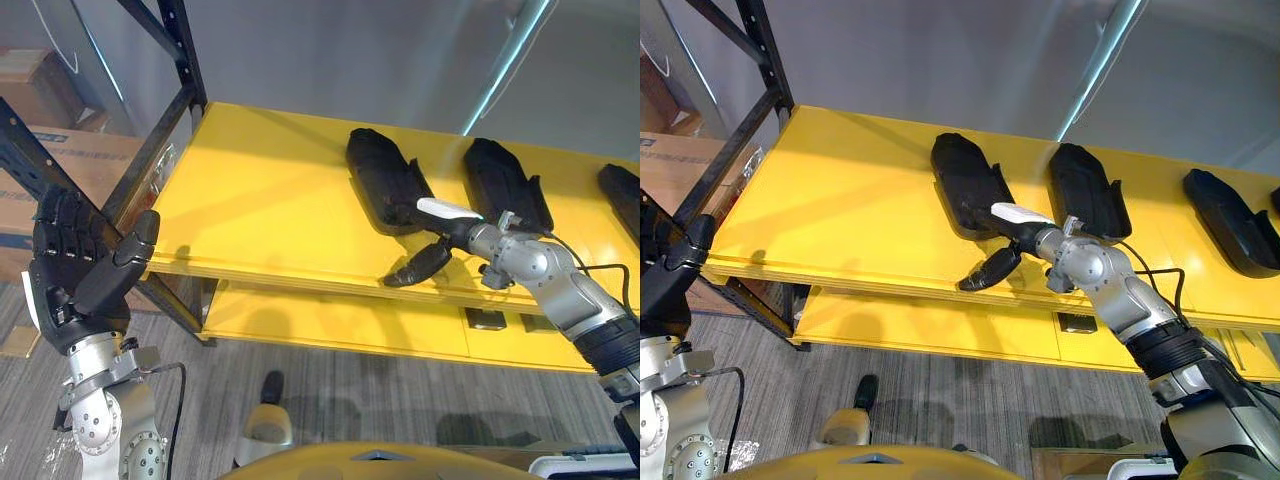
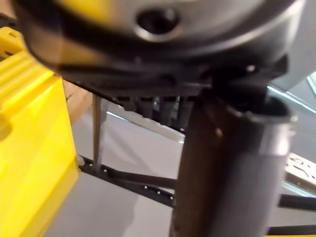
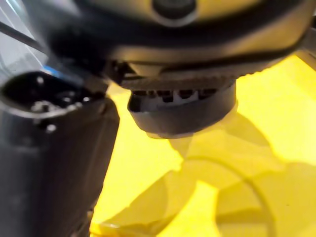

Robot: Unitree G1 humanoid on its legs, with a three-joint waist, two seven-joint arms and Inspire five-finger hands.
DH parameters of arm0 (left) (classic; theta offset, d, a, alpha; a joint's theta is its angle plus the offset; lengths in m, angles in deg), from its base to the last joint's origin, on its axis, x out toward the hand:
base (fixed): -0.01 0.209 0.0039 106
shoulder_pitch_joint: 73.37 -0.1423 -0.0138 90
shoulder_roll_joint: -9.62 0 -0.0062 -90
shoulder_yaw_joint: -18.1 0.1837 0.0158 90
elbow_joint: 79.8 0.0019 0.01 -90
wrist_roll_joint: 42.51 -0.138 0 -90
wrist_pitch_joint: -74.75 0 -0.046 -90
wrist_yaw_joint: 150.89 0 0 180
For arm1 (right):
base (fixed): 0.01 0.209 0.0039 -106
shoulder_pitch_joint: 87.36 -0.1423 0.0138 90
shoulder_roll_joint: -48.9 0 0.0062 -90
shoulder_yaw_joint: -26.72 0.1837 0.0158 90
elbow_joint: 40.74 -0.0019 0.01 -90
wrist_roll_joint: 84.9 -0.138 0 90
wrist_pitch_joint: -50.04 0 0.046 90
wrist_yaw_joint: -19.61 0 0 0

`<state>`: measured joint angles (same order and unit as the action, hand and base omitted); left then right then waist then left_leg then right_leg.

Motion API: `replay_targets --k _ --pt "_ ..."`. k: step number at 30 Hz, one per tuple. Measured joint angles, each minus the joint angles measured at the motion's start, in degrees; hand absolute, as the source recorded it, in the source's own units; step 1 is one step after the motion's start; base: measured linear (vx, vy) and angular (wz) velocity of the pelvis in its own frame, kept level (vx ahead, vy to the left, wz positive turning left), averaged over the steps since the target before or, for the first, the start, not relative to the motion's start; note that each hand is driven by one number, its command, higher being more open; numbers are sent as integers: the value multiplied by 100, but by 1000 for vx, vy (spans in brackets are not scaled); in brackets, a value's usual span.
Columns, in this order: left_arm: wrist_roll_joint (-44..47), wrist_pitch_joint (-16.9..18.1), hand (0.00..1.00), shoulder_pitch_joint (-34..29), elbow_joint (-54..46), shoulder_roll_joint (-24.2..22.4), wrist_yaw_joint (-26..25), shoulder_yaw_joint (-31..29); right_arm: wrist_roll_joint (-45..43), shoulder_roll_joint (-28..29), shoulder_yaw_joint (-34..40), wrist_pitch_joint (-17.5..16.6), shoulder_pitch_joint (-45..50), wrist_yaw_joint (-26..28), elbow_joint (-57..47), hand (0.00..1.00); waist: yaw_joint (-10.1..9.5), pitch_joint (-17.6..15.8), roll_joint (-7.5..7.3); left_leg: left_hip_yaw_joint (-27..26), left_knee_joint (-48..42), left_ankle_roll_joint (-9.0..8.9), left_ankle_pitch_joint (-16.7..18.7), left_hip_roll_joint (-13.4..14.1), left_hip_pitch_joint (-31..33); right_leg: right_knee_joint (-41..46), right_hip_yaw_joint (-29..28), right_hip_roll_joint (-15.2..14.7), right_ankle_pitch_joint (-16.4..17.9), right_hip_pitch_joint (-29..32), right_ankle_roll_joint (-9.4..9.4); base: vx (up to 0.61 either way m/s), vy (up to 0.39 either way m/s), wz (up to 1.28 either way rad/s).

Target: Walk over and take three plastic housings, then place them on the shelf

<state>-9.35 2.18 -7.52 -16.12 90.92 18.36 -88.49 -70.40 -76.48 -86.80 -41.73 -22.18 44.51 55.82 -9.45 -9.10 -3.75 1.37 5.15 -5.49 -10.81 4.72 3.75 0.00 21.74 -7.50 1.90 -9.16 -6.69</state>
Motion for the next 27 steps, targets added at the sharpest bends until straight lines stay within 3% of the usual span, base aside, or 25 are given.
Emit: replay_targets --k 5,6,11,18,27 --pt "3 0 100 -4 0 1 18 -19 98 -247 -32 -18 -284 70 121 100 -27 -28 -17 -3 0 -1 2 -8 1 1 4 -28 1 -1 -1 0 0 0" --pt "4 0 100 -4 0 1 29 -18 105 -251 -32 -21 -310 69 161 0 -27 -28 -17 -4 0 -2 3 -8 0 3 2 -28 3 0 0 0 0 0" --pt "3 0 100 -3 1 1 41 9 330 -233 -93 -58 -309 -40 345 0 -55 -74 30 -23 0 -1 4 -8 -1 14 -18 -28 13 18 12 0 0 0" --pt "2 4 100 101 186 12 27 143 606 -110 -137 -489 -547 -814 881 0 -142 -136 109 -6 0 0 4 -17 10 -8 12 -31 35 31 34 -2 -5 1" --pt "1 8 100 118 188 14 -123 213 590 289 -426 -922 -547 -1025 1121 0 -189 -142 113 50 1 34 -29 -31 40 25 72 -36 42 14 21 17 -20 4"
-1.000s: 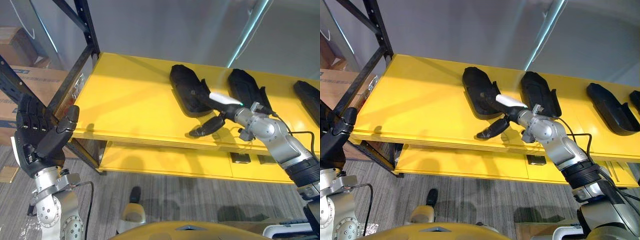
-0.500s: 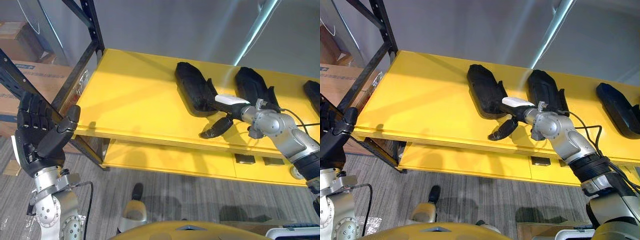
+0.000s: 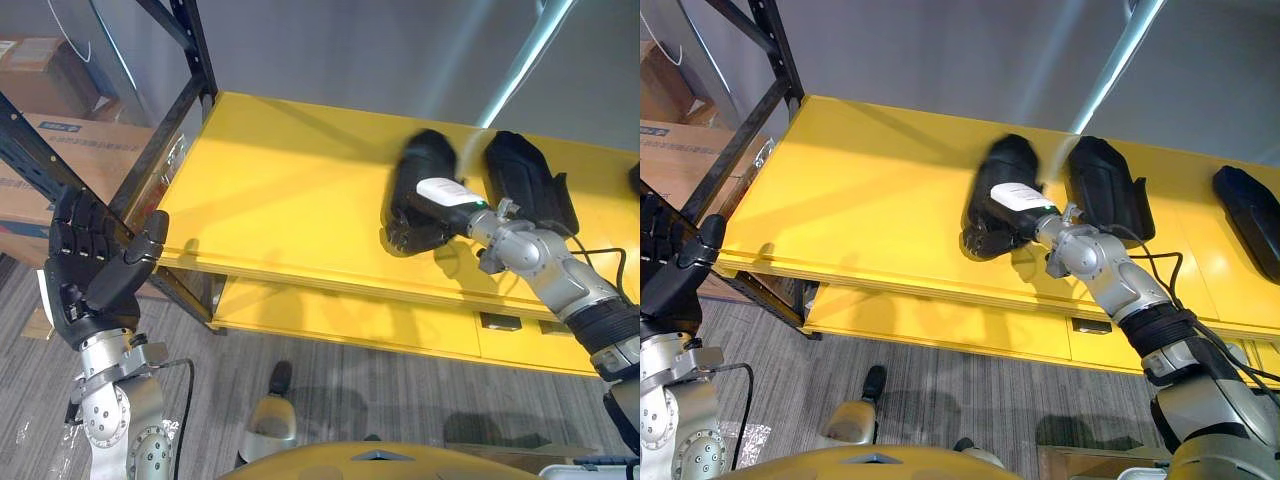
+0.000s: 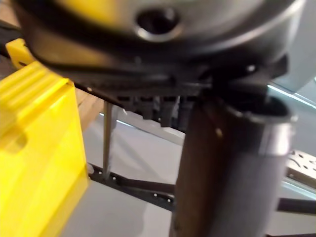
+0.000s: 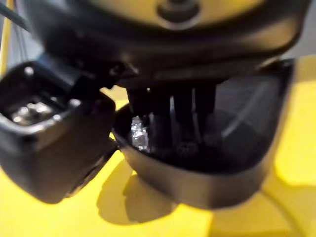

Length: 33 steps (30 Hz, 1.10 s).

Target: Walk over and take three plastic housings, then place them on the shelf

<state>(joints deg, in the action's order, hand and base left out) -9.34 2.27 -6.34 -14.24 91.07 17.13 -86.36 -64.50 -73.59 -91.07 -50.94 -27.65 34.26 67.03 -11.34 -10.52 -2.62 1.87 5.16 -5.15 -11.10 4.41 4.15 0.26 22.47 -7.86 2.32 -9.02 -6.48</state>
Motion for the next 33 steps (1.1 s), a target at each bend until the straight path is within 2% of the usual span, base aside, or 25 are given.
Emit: replay_targets --k 6,15,22,27,33 --pt "0 0 100 -5 29 0 -45 -1 51 9 -67 -199 17 -188 175 0 10 -23 38 22 1 -43 27 9 -11 69 13 2 64 9 41 0 0 0" --pt "1 4 100 -6 30 -1 -53 -1 191 8 -158 -273 17 -433 177 0 -4 -24 39 21 0 -43 26 10 -6 60 15 4 64 14 41 0 0 0" --pt "2 5 100 -4 33 0 -50 20 1171 -100 -503 -800 -47 -1411 289 0 -54 -23 38 21 1 -44 26 11 -4 60 18 6 63 13 39 0 0 0" --pt "7 81 100 24 155 2 -24 75 1844 -303 -1027 -1108 -606 -2030 533 0 -97 -23 40 72 0 -48 18 8 36 49 69 9 60 18 35 0 0 4" --pt "38 104 100 15 273 2 -27 113 1974 -363 -1569 -1236 -1272 -2168 1032 0 -151 -24 47 189 0 -63 -3 0 87 48 186 22 56 3 17 -6 -14 10"
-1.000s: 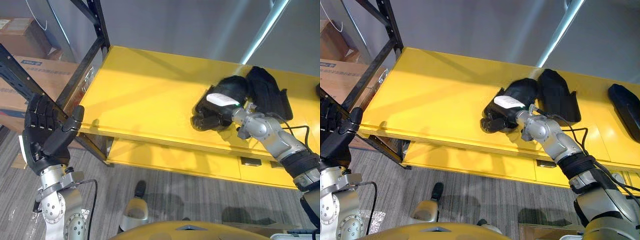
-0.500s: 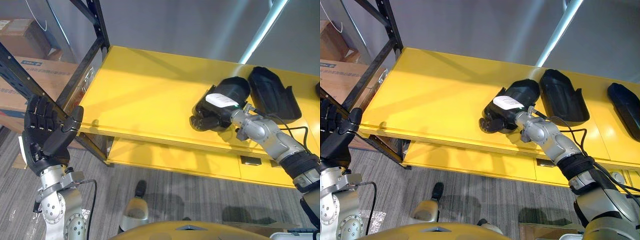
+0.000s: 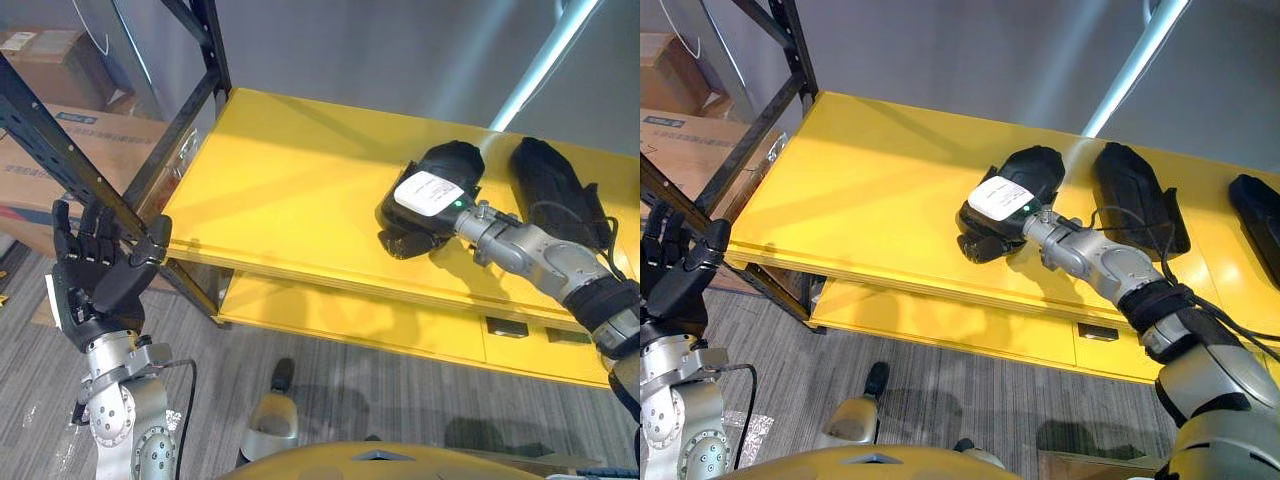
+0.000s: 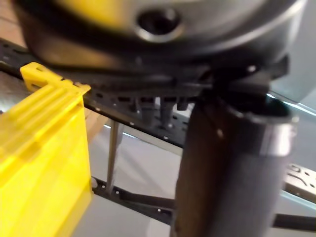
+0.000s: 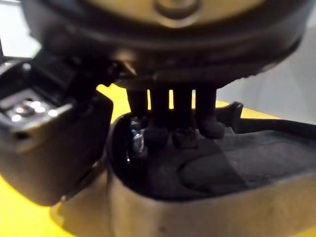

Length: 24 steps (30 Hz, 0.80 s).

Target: Walk over and take three plastic housings, then place them on the shelf

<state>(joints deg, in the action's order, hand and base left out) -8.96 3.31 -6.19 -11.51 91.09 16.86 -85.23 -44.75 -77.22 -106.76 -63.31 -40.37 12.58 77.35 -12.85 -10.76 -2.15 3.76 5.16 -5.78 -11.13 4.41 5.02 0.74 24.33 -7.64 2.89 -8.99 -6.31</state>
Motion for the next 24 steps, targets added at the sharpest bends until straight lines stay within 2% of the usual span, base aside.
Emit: replay_targets --k 4,7,11,20,24 --pt "6 3 100 1 121 -1 7 0 -117 -41 -271 -91 -289 -27 297 0 -17 -1 8 68 0 2 -18 -14 36 1 59 1 3 -1 0 -16 -20 9" --pt "7 4 100 9 128 -1 28 0 -123 -150 -371 -124 -417 -70 485 0 -101 -11 28 84 0 6 -24 -26 41 1 74 -5 1 -5 -3 -13 -7 3" --pt "55 6 100 -19 134 -1 28 -16 -102 -218 -519 -141 -700 -157 716 0 -141 -49 94 124 0 15 -41 -45 49 2 121 -13 -7 -12 -16 -25 -10 6" --pt "214 5 100 -21 179 0 36 -15 660 -649 -563 -749 -790 -780 698 0 -142 -49 96 128 -1 27 -50 -81 59 -1 133 -19 -15 -18 -29 0 0 0" --pt "236 6 100 -25 353 0 53 -15 830 -797 -563 -864 -776 -1022 615 0 -122 -48 98 123 0 20 -44 -74 58 -2 127 -18 -15 -6 -29 -16 -8 0"
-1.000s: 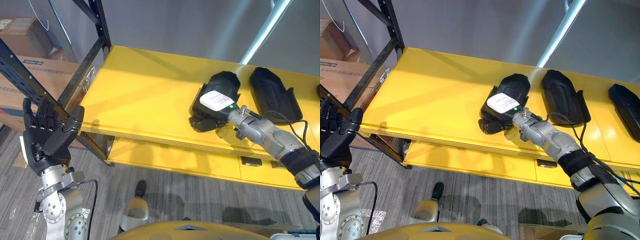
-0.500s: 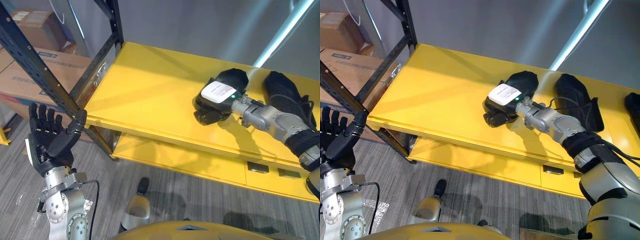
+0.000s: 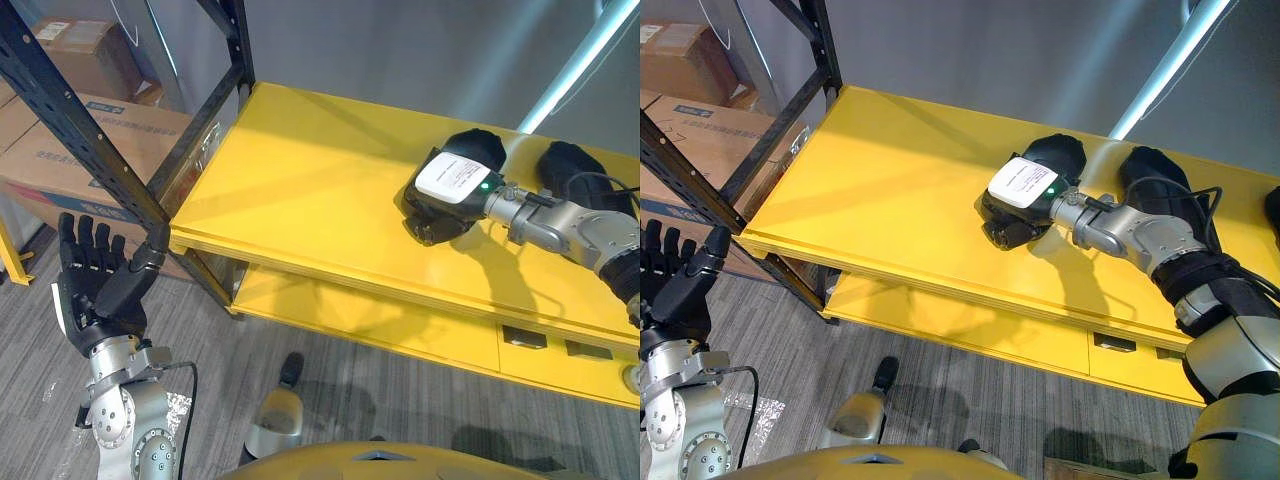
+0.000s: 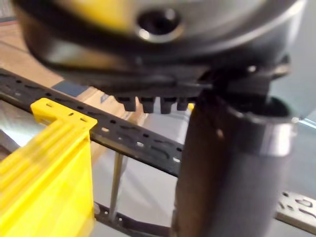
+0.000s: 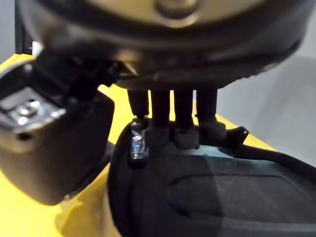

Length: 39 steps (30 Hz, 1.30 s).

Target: Walk over and take three plastic housings, then place them on the shelf

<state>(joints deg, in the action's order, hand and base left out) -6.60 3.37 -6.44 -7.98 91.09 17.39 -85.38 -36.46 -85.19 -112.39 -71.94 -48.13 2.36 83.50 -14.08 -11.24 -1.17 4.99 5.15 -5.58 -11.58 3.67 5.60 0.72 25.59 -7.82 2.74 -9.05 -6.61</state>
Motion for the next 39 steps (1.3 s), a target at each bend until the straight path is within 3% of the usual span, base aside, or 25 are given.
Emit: replay_targets --k 7,8,19,26,39 --pt "12 1 100 -8 21 38 30 -18 67 -135 281 -109 401 -58 -372 0 6 0 -1 -14 0 1 2 -3 -1 -6 -10 -5 0 9 0 0 0 0" --pt "13 1 100 -9 21 39 37 -44 65 -151 370 -148 535 -54 -433 100 3 1 -2 -23 0 2 2 -2 -2 -1 -20 -6 -1 6 -1 0 0 0" --pt "9 1 100 -19 21 206 67 -59 -58 -330 824 -193 1211 88 -784 100 5 3 -3 -124 0 13 12 15 -9 14 -116 -14 14 82 25 -3 -1 -4" --pt "9 1 100 -16 21 207 56 -42 293 -328 989 154 1406 -407 -890 100 11 7 -8 -164 0 23 20 11 -4 13 -153 -25 -5 97 -5 -1 -4 -2" --pt "9 1 100 -59 22 207 61 -42 373 -329 1370 288 1406 -402 -911 100 64 16 -14 -186 1 27 17 3 -18 40 -179 -49 -22 85 -31 0 0 0"
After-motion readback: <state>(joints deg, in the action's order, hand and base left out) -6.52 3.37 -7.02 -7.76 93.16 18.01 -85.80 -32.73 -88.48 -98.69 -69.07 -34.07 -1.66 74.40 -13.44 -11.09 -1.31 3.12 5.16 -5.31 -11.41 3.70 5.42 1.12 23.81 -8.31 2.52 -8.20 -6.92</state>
